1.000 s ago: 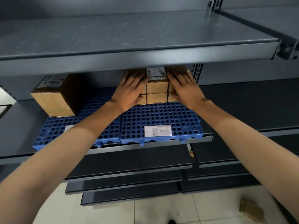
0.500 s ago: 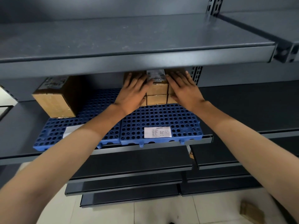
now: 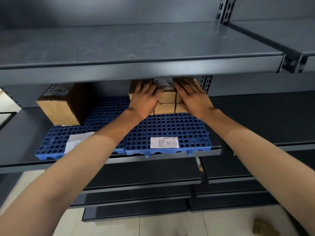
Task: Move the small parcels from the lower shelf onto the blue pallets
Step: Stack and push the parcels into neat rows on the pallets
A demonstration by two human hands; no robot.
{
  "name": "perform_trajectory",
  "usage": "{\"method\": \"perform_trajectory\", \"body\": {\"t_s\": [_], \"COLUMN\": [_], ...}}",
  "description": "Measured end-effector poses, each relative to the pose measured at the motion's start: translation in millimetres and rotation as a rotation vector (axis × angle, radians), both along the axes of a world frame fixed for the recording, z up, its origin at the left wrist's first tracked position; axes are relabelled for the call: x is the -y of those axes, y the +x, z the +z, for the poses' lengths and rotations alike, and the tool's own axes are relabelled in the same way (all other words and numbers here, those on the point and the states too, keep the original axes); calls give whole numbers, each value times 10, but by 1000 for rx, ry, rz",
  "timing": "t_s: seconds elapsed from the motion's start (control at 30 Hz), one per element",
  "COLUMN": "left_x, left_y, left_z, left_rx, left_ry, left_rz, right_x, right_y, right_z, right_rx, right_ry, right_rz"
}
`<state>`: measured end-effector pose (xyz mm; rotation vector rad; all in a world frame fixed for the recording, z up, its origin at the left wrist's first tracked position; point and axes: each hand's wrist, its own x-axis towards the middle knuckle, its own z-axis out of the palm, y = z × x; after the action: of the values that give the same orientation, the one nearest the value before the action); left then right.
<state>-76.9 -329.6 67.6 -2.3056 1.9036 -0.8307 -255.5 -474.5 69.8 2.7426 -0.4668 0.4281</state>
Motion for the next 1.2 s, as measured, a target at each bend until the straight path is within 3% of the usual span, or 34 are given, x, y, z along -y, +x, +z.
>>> {"method": "perform_trajectory", "body": {"t_s": [0.2,0.43,0.6,0.8,1.03,1.2], "left_x": [-147,-910,-1719,-2919,-4335,-4856], "left_y": [-101,-192,-51,246,769,1351], "left_z": [27,103,281,401,792,1381], "left_rx": [-24,-64,-103,-125,-106,-23], "left_ry": [-70,-224,-333,-413,-511,-626], "left_rz": [-45,-162,-66,-15,-153,-224], "right_x": [-80,-649,-1411,-2586,-4044,-4591], "right_y": [-59,8,292,579,1027,1524], "right_z": [66,194,345,452,853,1423], "right_rx": [38,174,197,209,339,459], "right_ry": [-27,5,113,97,66,29], "right_rz": [41,267,324,348,368,351]}}
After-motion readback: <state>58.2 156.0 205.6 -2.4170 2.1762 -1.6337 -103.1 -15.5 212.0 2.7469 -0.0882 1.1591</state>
